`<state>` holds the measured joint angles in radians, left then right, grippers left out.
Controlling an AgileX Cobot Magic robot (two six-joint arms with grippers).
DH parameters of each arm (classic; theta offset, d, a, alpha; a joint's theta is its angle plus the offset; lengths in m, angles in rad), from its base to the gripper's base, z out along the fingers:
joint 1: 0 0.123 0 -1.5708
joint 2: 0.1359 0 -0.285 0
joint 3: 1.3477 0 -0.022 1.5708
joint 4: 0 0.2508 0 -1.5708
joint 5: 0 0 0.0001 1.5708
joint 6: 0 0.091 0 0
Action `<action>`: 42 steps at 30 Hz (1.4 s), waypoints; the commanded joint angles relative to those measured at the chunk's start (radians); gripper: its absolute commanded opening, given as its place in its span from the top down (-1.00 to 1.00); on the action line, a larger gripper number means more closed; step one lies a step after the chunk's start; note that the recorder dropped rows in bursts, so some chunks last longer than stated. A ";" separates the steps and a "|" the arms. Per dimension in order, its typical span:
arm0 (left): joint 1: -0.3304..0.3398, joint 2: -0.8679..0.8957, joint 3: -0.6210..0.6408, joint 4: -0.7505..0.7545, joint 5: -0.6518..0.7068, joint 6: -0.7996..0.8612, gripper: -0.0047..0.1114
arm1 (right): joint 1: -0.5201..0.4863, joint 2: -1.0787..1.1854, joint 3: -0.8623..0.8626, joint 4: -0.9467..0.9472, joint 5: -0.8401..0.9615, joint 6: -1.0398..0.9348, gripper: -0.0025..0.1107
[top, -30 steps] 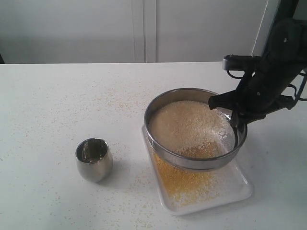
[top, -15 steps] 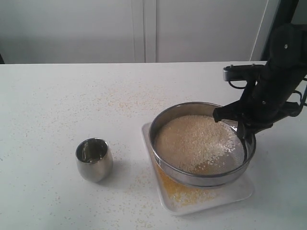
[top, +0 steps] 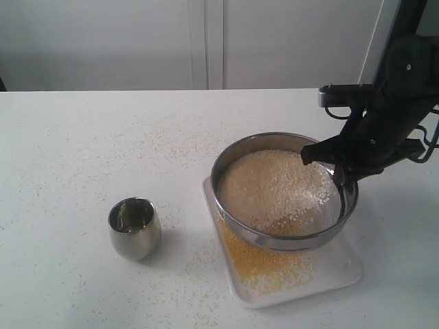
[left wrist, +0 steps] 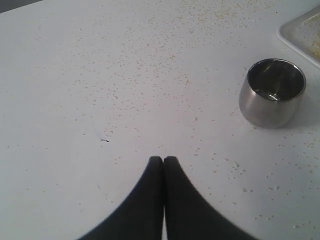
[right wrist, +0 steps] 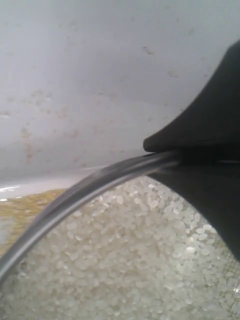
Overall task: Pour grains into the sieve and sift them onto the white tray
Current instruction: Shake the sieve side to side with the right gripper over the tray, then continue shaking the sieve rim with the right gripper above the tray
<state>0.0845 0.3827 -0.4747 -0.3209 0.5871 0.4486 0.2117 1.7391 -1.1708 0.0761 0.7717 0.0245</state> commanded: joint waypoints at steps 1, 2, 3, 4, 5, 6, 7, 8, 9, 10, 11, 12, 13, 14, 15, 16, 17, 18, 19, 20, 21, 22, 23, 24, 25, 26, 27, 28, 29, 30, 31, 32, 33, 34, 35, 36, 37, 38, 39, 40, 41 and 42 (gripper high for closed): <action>-0.006 -0.005 0.003 -0.009 0.009 -0.001 0.92 | -0.003 -0.014 -0.026 0.018 0.146 0.003 0.96; -0.006 -0.005 0.003 -0.009 0.009 -0.001 0.92 | -0.003 -0.020 -0.015 0.018 0.202 0.003 0.96; -0.006 -0.005 0.003 -0.009 0.009 -0.001 0.92 | -0.003 -0.027 -0.004 0.018 0.202 0.003 0.96; -0.006 -0.005 0.003 -0.009 0.009 -0.001 0.92 | -0.003 -0.031 0.006 0.020 0.147 0.003 0.96; -0.006 -0.005 0.003 -0.009 0.009 -0.001 0.92 | -0.003 -0.031 0.009 0.020 0.057 0.003 0.96; -0.006 -0.005 0.003 -0.009 0.009 -0.001 0.92 | -0.003 -0.026 0.009 0.025 -0.039 0.005 0.96; -0.006 -0.005 0.003 -0.009 0.009 -0.001 0.92 | -0.003 -0.020 0.006 0.024 -0.101 0.005 0.96; -0.006 -0.005 0.003 -0.009 0.009 -0.001 0.92 | -0.003 -0.019 -0.002 0.025 -0.094 0.005 0.96; -0.006 -0.005 0.003 -0.009 0.009 -0.001 0.92 | -0.003 -0.021 -0.016 0.025 -0.029 0.005 0.96; -0.006 -0.005 0.003 -0.009 0.009 -0.001 0.92 | -0.003 -0.034 -0.029 0.014 0.137 0.005 0.96; -0.006 -0.005 0.003 -0.009 0.009 -0.001 0.92 | -0.003 -0.042 -0.022 0.011 0.188 0.005 0.96; -0.006 -0.005 0.003 -0.009 0.009 -0.001 0.92 | -0.003 -0.048 -0.008 0.015 0.126 0.005 0.96; -0.006 -0.005 0.003 -0.009 0.009 -0.001 0.92 | -0.003 -0.048 -0.003 0.023 0.032 0.005 0.96; -0.006 -0.005 0.003 -0.009 0.009 -0.001 0.92 | -0.003 -0.036 -0.005 0.025 -0.120 0.005 0.96; -0.006 -0.005 0.003 -0.009 0.009 -0.001 0.92 | -0.003 -0.033 -0.013 0.025 -0.110 0.005 0.96; -0.006 -0.005 0.003 -0.009 0.009 -0.001 0.92 | -0.003 -0.037 -0.038 0.019 0.035 0.003 0.96; -0.006 -0.005 0.003 -0.009 0.009 -0.001 0.92 | -0.003 -0.042 -0.039 0.015 0.167 0.003 0.96; -0.006 -0.005 0.003 -0.009 0.009 -0.001 0.92 | -0.003 -0.046 -0.022 0.015 0.204 0.003 0.96; -0.006 -0.005 0.003 -0.009 0.009 -0.001 0.92 | -0.003 -0.044 -0.004 0.023 0.109 0.003 0.96; -0.006 -0.005 0.003 -0.009 0.009 -0.001 0.92 | -0.003 -0.031 0.005 0.026 -0.058 0.003 0.96; -0.006 -0.005 0.003 -0.009 0.009 -0.001 0.92 | -0.003 -0.020 -0.001 0.025 -0.077 0.003 0.96; -0.006 -0.005 0.003 -0.009 0.009 -0.001 0.92 | -0.003 -0.020 -0.018 0.028 0.036 0.005 0.96; -0.006 -0.005 0.003 -0.009 0.009 -0.001 0.92 | -0.003 -0.025 -0.022 0.021 0.187 0.005 0.96; -0.006 -0.005 0.003 -0.009 0.009 -0.001 0.92 | -0.003 -0.027 -0.014 0.021 0.278 0.005 0.96; -0.006 -0.005 0.003 -0.009 0.009 -0.001 0.92 | -0.003 -0.027 -0.001 0.023 0.227 0.005 0.96; -0.006 -0.005 0.003 -0.009 0.009 -0.001 0.92 | -0.003 -0.024 0.004 0.026 0.147 0.005 0.96; -0.006 -0.005 0.003 -0.009 0.009 -0.001 0.92 | -0.003 -0.012 0.008 0.036 0.007 0.005 0.96; -0.006 -0.005 0.003 -0.009 0.009 -0.001 0.92 | -0.003 -0.004 0.008 0.042 -0.044 0.005 0.96; -0.006 -0.005 0.003 -0.009 0.009 -0.001 0.92 | -0.003 -0.002 0.001 0.053 -0.037 0.005 0.96; -0.006 -0.005 0.003 -0.009 0.009 -0.001 0.92 | -0.003 -0.002 -0.009 0.067 0.027 0.005 0.96; -0.006 -0.005 0.003 -0.009 0.009 -0.001 0.92 | -0.003 -0.007 -0.015 0.069 0.124 0.003 0.96; -0.006 -0.005 0.003 -0.009 0.009 -0.001 0.92 | -0.003 -0.012 -0.014 0.069 0.198 0.003 0.96; -0.006 -0.005 0.003 -0.009 0.009 -0.001 0.92 | -0.003 -0.016 0.001 0.069 0.258 0.003 0.96; -0.006 -0.005 0.003 -0.009 0.009 -0.001 0.92 | -0.003 -0.019 0.011 0.071 0.241 0.003 0.96; -0.006 -0.005 0.003 -0.009 0.009 -0.001 0.92 | -0.003 -0.019 0.022 0.079 0.150 0.003 0.96; -0.006 -0.005 0.003 -0.009 0.009 -0.001 0.92 | -0.003 -0.012 0.027 0.088 0.017 0.003 0.96; -0.006 -0.005 0.003 -0.009 0.009 -0.001 0.92 | -0.003 -0.007 0.030 0.091 -0.065 0.003 0.96; -0.006 -0.005 0.003 -0.009 0.009 -0.001 0.92 | -0.003 -0.002 0.030 0.100 -0.092 0.005 0.96; -0.006 -0.005 0.003 -0.009 0.009 -0.001 0.92 | -0.003 -0.002 0.021 0.120 -0.042 0.005 0.96; -0.006 -0.005 0.003 -0.009 0.009 -0.001 0.92 | -0.003 -0.007 0.012 0.129 0.044 0.002 0.96; -0.006 -0.005 0.003 -0.009 0.009 -0.001 0.92 | -0.003 -0.016 0.010 0.127 0.141 -0.002 0.96; -0.006 -0.005 0.003 -0.009 0.009 -0.001 0.92 | -0.003 -0.021 0.015 0.121 0.213 -0.002 0.96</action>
<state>0.0845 0.3827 -0.4747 -0.3209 0.5871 0.4486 0.2103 1.7483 -1.1519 0.1717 0.8061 0.0316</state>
